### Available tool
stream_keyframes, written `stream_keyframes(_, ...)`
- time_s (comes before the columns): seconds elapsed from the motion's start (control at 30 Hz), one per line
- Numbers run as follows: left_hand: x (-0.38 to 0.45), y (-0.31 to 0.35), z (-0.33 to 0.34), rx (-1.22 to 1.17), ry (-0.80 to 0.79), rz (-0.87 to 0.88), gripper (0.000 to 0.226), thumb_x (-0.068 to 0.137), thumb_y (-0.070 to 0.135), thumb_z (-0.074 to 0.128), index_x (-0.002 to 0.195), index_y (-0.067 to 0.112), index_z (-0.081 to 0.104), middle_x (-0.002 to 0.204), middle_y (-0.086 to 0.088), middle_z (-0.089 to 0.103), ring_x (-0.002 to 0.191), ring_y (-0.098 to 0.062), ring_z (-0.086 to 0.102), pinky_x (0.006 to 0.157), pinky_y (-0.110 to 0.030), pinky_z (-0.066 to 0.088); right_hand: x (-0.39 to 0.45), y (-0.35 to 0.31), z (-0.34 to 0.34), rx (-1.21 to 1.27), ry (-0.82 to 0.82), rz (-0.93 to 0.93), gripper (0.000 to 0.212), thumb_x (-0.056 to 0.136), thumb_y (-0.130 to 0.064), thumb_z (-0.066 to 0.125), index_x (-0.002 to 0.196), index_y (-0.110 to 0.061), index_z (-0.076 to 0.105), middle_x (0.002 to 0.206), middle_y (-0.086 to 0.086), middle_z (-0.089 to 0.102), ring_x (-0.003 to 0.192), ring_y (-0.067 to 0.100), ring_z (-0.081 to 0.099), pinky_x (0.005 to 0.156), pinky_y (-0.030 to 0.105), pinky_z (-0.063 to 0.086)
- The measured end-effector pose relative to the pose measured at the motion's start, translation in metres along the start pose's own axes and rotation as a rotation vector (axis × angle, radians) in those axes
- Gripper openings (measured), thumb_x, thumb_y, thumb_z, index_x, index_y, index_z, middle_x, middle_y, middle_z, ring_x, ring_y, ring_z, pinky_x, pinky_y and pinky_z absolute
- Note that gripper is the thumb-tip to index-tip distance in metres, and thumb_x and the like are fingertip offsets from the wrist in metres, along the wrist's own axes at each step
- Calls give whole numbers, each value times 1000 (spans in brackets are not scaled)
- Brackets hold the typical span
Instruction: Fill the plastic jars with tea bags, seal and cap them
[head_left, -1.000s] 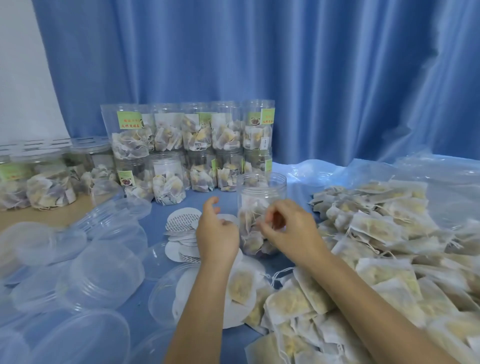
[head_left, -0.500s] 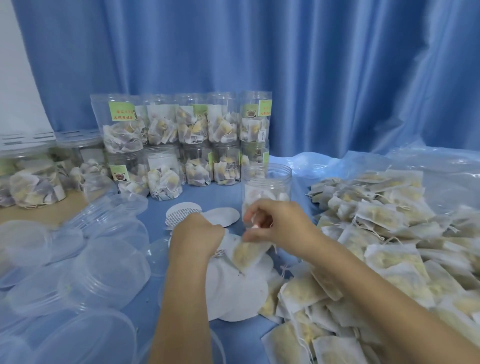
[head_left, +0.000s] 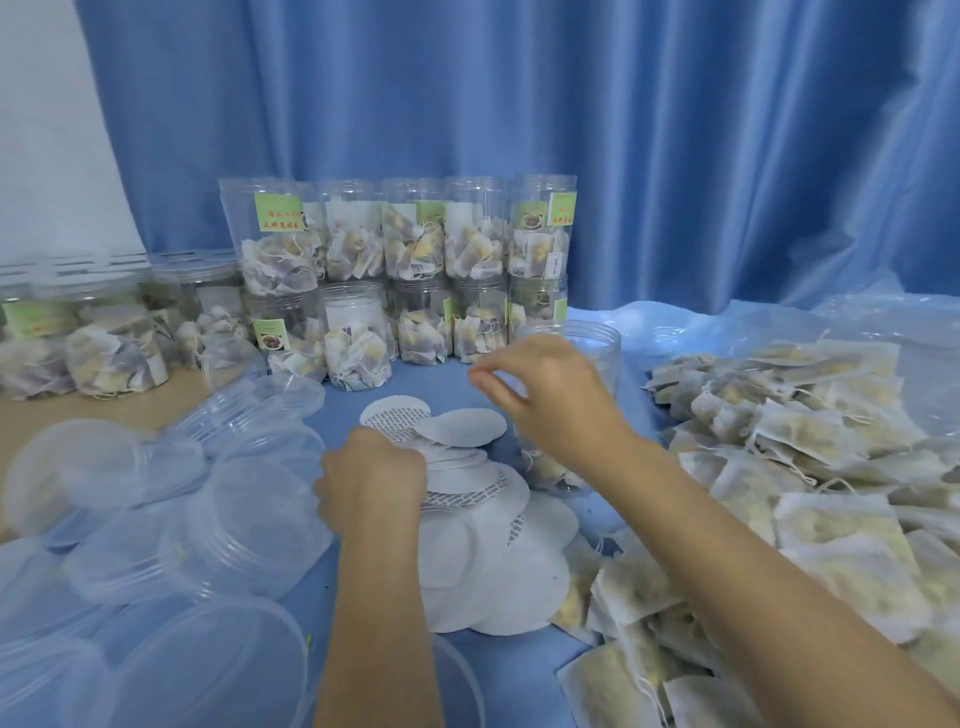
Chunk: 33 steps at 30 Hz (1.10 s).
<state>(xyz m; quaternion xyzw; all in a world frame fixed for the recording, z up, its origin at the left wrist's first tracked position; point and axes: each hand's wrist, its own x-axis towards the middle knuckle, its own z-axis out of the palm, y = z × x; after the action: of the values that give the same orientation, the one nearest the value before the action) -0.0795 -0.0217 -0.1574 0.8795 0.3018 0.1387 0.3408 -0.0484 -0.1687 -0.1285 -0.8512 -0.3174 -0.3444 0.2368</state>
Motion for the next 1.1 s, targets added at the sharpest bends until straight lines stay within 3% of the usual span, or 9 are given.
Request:
stream_keyframes(0.13,4,-8,2,128,-89,-45,44,85,14,53,128,4,48,133,-18,49,122,-36,48,99,-39,40,-14,-14,37,40,-652,126,52,86,-56,53,114,-14,66,118,4,66,112,21,56,93,38,46)
stream_keyframes(0.3,9,-6,-1,247,-272,104,32,88,10,50,119,4,53,125,-16,56,115,-30,53,85,-27,42,-19,-9,40,-37,-729,116,44,87,-51,55,100,-10,66,101,7,67,95,22,57,84,39,49)
stream_keyframes(0.4,5,-3,-6,299,-402,140,23,84,12,60,105,4,55,112,-19,61,104,-28,59,70,-26,45,-18,-11,35,-43,-668,96,27,94,-27,49,76,-8,56,83,13,64,75,22,49,73,38,43)
stream_keyframes(0.5,3,-7,-4,307,-497,159,46,78,13,70,120,2,54,124,-14,58,114,-26,56,90,-32,47,-18,-13,33,-126,-555,76,24,95,-15,42,72,-10,48,69,10,49,69,23,42,63,36,32)
stream_keyframes(0.57,3,-8,-1,324,-478,165,48,80,10,69,125,7,53,126,-9,58,115,-25,56,98,-33,45,-18,-9,33,-145,-484,65,26,96,-17,41,78,-7,56,72,10,56,72,25,49,66,33,37)
stream_keyframes(0.7,5,-7,1,72,-351,112,28,84,1,58,110,9,66,118,-16,64,109,-30,60,90,-33,47,-16,-2,29,-46,-358,105,22,94,-25,55,103,-15,72,96,5,73,92,22,64,84,30,46)
stream_keyframes(0.83,3,-10,-1,-329,-172,83,35,79,-7,57,68,26,63,103,-13,70,86,-31,64,70,-28,47,-14,6,25,191,-193,277,9,82,-26,72,85,-20,76,82,-5,74,80,6,65,77,17,47)
stream_keyframes(1.0,15,-14,1,-623,67,-45,19,85,0,51,91,11,65,109,-13,66,100,-35,61,82,-36,47,-9,8,14,587,214,480,13,83,-25,71,75,-34,67,70,-25,65,67,-13,59,64,1,41)
stream_keyframes(1.1,20,-16,6,-699,117,-83,17,88,1,45,79,11,56,103,-16,67,96,-38,63,88,-46,51,-6,3,8,663,399,508,11,86,-27,67,79,-35,65,73,-23,67,70,-12,60,63,2,41)
